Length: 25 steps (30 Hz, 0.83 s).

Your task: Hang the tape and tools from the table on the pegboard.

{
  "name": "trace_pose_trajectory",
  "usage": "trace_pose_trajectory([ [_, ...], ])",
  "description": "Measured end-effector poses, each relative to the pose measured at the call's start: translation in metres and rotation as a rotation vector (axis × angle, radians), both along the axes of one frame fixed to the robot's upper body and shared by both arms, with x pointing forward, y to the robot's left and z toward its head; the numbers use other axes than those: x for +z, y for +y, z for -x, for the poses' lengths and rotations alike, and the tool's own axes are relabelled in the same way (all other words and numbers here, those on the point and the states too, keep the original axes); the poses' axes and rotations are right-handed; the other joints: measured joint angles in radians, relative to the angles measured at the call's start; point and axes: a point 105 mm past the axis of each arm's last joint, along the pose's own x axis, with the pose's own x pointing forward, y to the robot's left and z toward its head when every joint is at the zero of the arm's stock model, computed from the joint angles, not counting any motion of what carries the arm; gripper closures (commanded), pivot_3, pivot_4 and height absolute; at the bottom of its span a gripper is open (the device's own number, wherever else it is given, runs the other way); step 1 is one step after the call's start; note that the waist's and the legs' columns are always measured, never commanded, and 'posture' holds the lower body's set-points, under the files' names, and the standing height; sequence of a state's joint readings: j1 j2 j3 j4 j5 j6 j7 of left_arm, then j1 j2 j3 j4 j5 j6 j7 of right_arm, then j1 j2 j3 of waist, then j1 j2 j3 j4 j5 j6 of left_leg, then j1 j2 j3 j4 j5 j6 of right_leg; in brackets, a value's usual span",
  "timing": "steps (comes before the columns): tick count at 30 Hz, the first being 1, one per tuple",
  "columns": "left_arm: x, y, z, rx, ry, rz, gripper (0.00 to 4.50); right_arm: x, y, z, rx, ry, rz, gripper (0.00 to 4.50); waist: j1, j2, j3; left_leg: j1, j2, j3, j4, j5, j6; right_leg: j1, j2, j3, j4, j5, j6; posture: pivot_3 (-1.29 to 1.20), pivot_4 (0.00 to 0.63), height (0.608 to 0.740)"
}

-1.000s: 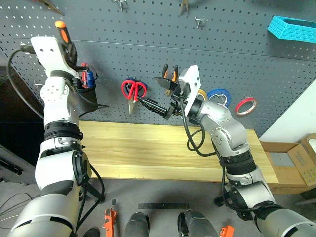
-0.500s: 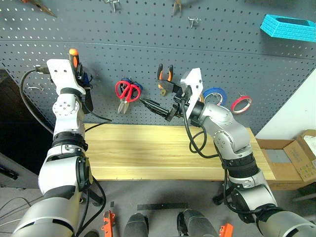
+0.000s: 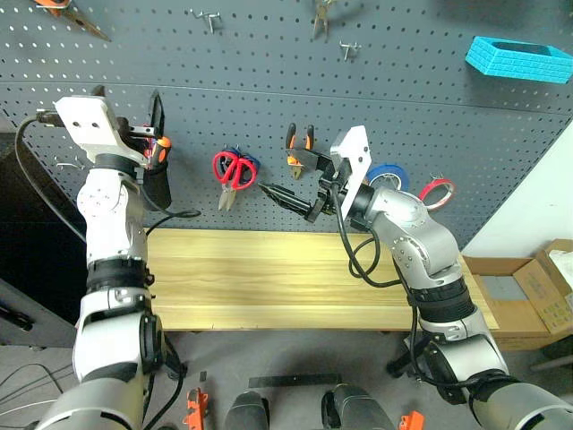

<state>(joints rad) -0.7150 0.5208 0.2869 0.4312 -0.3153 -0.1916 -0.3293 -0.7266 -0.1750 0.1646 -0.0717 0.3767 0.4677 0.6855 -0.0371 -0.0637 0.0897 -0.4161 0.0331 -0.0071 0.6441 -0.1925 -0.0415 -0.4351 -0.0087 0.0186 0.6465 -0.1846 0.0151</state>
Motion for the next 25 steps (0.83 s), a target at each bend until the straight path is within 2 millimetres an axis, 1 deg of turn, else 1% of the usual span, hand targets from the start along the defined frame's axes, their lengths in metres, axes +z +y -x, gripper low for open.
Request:
trace_pose_trajectory([
  [2,-0.005,-0.015,0.015,-0.118,0.019,-0.015,0.16,-0.006,-0.004,-0.001,-0.002,0.015,0.009,0.00,-0.004,0.000,-0.002,0.001,0.000,0.000,0.000,0.000,0.000,0.000,0.000,0.001,0.000,0.000,0.000,0.00,0.000,0.740],
  [3,-0.010,-0.027,0.024,-0.176,0.047,-0.047,0.16,-0.011,-0.009,-0.002,-0.016,0.029,0.005,0.00,-0.005,0.001,-0.004,0.001,0.000,0.000,0.000,0.000,0.000,0.001,0.000,0.001,0.000,0.000,0.000,0.01,0.000,0.740],
  [4,-0.019,-0.036,0.031,-0.217,0.086,-0.077,0.16,-0.016,-0.015,-0.006,-0.040,0.048,-0.001,0.00,-0.005,0.003,-0.008,0.002,0.000,0.000,0.000,0.000,0.000,0.002,0.000,0.000,0.000,0.000,0.000,0.01,0.000,0.740],
  [5,-0.029,-0.043,0.035,-0.238,0.135,-0.096,0.16,-0.021,-0.023,-0.009,-0.065,0.065,-0.002,0.00,-0.005,0.006,-0.011,0.003,0.000,0.000,0.000,0.000,0.000,0.004,0.000,0.000,-0.001,-0.002,0.003,0.01,0.000,0.740],
  [6,-0.039,-0.046,0.040,-0.241,0.178,-0.096,0.16,-0.027,-0.031,-0.013,-0.097,0.084,-0.009,0.00,-0.004,0.008,-0.012,0.007,0.000,0.000,0.000,0.000,0.000,0.008,0.000,0.001,-0.002,-0.003,0.004,0.01,0.001,0.740],
  [7,-0.049,-0.047,0.042,-0.238,0.212,-0.081,0.16,-0.032,-0.040,-0.017,-0.131,0.103,-0.014,0.00,-0.004,0.009,-0.012,0.012,0.000,0.000,-0.001,0.000,0.000,0.013,0.000,0.000,-0.002,-0.007,-0.001,0.00,0.000,0.740],
  [8,-0.060,-0.046,0.045,-0.223,0.255,-0.059,0.16,-0.038,-0.049,-0.021,-0.172,0.123,-0.021,0.00,-0.003,0.009,-0.012,0.016,0.000,0.000,-0.001,0.000,0.000,0.016,0.000,0.000,-0.003,-0.008,-0.002,0.00,0.000,0.740],
  [9,-0.072,-0.046,0.050,-0.214,0.294,-0.044,0.16,-0.042,-0.057,-0.023,-0.202,0.132,-0.032,0.00,-0.005,0.010,-0.014,0.018,0.001,0.001,-0.002,-0.001,-0.001,0.018,0.000,0.000,-0.003,-0.008,-0.002,0.00,0.000,0.740],
  [10,-0.089,-0.046,0.057,-0.201,0.342,-0.028,0.16,-0.049,-0.066,-0.025,-0.239,0.149,-0.038,0.00,-0.008,0.014,-0.017,0.020,0.001,0.001,-0.002,-0.004,-0.005,0.019,0.000,0.000,-0.004,-0.008,-0.002,0.00,0.000,0.740],
  [12,-0.124,-0.039,0.066,-0.147,0.444,0.018,0.16,-0.067,-0.084,-0.027,-0.307,0.200,-0.041,0.00,-0.011,0.020,-0.022,0.024,0.001,0.002,-0.003,-0.004,-0.006,0.022,0.000,0.000,-0.005,-0.008,-0.003,0.00,0.000,0.740],
  [13,-0.146,-0.032,0.072,-0.105,0.512,0.049,0.16,-0.079,-0.095,-0.027,-0.346,0.238,-0.040,0.00,-0.012,0.022,-0.023,0.025,0.001,0.002,-0.003,-0.004,-0.006,0.023,-0.001,0.000,-0.004,-0.008,-0.003,0.00,0.000,0.740],
  [14,-0.164,-0.026,0.077,-0.071,0.562,0.084,0.16,-0.091,-0.104,-0.028,-0.378,0.272,-0.037,0.00,-0.012,0.023,-0.024,0.025,0.001,0.001,-0.003,-0.004,-0.006,0.023,0.000,-0.001,-0.005,-0.009,-0.003,0.00,0.000,0.740],
  [17,-0.205,-0.007,0.088,0.013,0.682,0.138,0.16,-0.126,-0.124,-0.029,-0.475,0.355,-0.012,0.00,-0.017,0.025,-0.024,0.024,0.001,-0.003,-0.003,-0.004,-0.006,0.021,0.000,-0.004,-0.007,-0.009,-0.003,-0.01,0.000,0.740],
  [18,-0.213,-0.002,0.091,0.033,0.704,0.134,0.16,-0.134,-0.130,-0.030,-0.506,0.372,-0.009,0.00,-0.019,0.028,-0.025,0.023,0.001,-0.006,-0.003,-0.004,-0.006,0.021,0.001,-0.007,-0.012,-0.008,-0.003,-0.01,0.000,0.740],
  [20,-0.231,0.010,0.099,0.075,0.749,0.134,0.16,-0.150,-0.148,-0.032,-0.578,0.396,-0.013,0.00,-0.027,0.043,-0.031,0.017,0.004,-0.015,-0.006,-0.005,-0.006,0.023,0.005,-0.016,-0.038,-0.003,-0.004,-0.01,0.000,0.740],
  [21,-0.236,0.016,0.103,0.091,0.762,0.136,0.16,-0.155,-0.155,-0.032,-0.607,0.399,-0.010,0.00,-0.031,0.047,-0.032,0.015,0.009,-0.015,-0.007,-0.005,-0.006,0.030,0.005,-0.021,-0.046,-0.003,-0.004,-0.01,0.000,0.740],
  [22,-0.240,0.020,0.106,0.099,0.769,0.131,0.16,-0.161,-0.163,-0.031,-0.631,0.404,-0.002,0.00,-0.033,0.051,-0.033,0.014,0.013,-0.014,-0.007,-0.005,-0.006,0.031,0.004,-0.027,-0.053,-0.002,-0.004,-0.02,0.000,0.740],
  [25,-0.246,0.031,0.112,0.122,0.781,0.124,0.16,-0.177,-0.181,-0.029,-0.679,0.423,0.039,0.00,-0.040,0.051,-0.035,0.014,0.015,-0.008,-0.008,-0.005,-0.006,0.030,-0.001,-0.030,-0.059,-0.001,-0.002,-0.01,0.000,0.740],
])
